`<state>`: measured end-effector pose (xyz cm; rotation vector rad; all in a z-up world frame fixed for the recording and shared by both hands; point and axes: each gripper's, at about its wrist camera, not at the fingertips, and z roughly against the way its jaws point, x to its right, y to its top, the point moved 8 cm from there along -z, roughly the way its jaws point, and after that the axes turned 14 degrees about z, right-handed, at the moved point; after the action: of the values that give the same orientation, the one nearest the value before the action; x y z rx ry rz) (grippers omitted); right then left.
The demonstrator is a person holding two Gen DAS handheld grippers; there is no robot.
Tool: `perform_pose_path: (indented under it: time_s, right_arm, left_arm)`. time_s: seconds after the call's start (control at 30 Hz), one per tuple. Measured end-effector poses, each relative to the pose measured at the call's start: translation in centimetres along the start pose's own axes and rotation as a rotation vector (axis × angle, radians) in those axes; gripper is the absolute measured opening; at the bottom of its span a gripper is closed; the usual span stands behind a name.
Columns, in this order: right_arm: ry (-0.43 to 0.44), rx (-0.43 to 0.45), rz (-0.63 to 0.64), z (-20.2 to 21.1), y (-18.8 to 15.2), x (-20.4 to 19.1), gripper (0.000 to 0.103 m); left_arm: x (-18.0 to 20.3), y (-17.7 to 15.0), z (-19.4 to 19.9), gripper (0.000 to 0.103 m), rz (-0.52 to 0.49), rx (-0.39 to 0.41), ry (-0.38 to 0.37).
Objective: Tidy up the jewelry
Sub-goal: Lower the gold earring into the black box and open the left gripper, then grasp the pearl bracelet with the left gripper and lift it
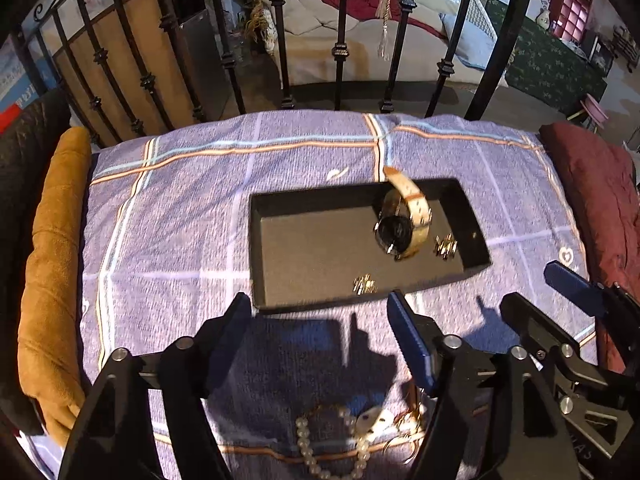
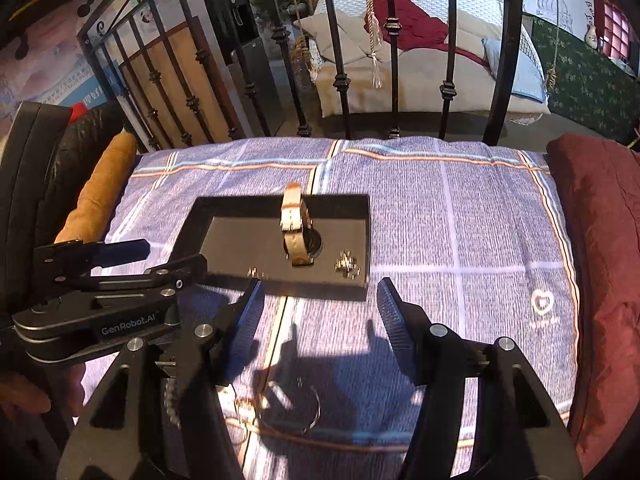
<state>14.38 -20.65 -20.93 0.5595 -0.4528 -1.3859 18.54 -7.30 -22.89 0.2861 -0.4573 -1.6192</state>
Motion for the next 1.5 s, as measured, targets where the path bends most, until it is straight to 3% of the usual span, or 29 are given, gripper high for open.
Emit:
perform_pose_path:
  time_s: [0.13, 0.27, 0.4, 0.57, 0.7, 0.83, 0.93, 1.0, 1.07, 1.1, 1.2, 1.23, 1.5]
  right_arm:
    - [-0.027, -0.030, 0.022, 0.5, -2.1, -0.6, 0.059]
    - [-0.059, -0.070, 0.022, 0.6, -4.4, -0.7, 0.059]
    - [-0.068, -0.114, -0.011, 0.5, -6.5, -0.5, 0.059]
    - [-0.070, -0.174, -0.029, -0.2, -9.2, -1.1, 0.059]
    - [-0.071, -0.191, -0.018, -1.2, -10.2, -1.8, 0.059]
    - [-0.089, -0.215, -0.012, -2.9, -10.8, -2.0, 0.059]
    - [-0.120, -0.229, 0.019, -3.8, -11.2, -2.1, 0.059]
    - [-0.126, -0.231, 0.043, -3.8, -11.2, -2.5, 0.050]
    - [-0.129, -0.238, 0.055, -3.6, -11.1, -2.7, 0.014]
    - [-0.133, -0.244, 0.061, -3.5, -11.0, -2.6, 0.006]
    - [-0.093, -0.251, 0.014, -3.1, -11.0, -2.0, 0.003]
    - [-0.085, -0.246, -0.002, -2.8, -10.9, -1.8, 0.003]
    - [-0.059, -0.157, -0.019, 0.8, -8.3, -1.7, 0.003]
  left_arm:
    - [-1.6, -2.5, 0.4, 0.078, 0.010, -0.019, 0.053]
    - [-3.7, -5.0, 0.9, 0.091, 0.023, -0.023, 0.124]
    - [-5.9, -7.3, 1.4, 0.092, 0.041, -0.046, 0.160]
    - [-7.1, -9.9, 0.6, 0.091, 0.082, -0.104, 0.136]
    - [-6.3, -10.3, -0.5, 0.091, 0.071, -0.122, 0.120]
    - [-6.1, -10.9, -2.8, 0.093, 0.049, -0.172, 0.164]
    - [-6.5, -11.1, -3.0, 0.093, 0.084, -0.175, 0.148]
    - [-6.6, -11.0, -2.7, 0.083, 0.091, -0.175, 0.135]
    - [-6.7, -10.9, -2.2, 0.061, 0.089, -0.167, 0.129]
    - [-6.7, -10.9, -2.0, 0.055, 0.089, -0.167, 0.125]
    - [-6.7, -10.7, -1.4, 0.014, 0.082, -0.171, 0.106]
    - [-6.8, -10.6, -1.2, 0.009, 0.097, -0.178, 0.090]
    - [-6.6, -9.2, 2.2, 0.009, 0.189, -0.165, -0.017]
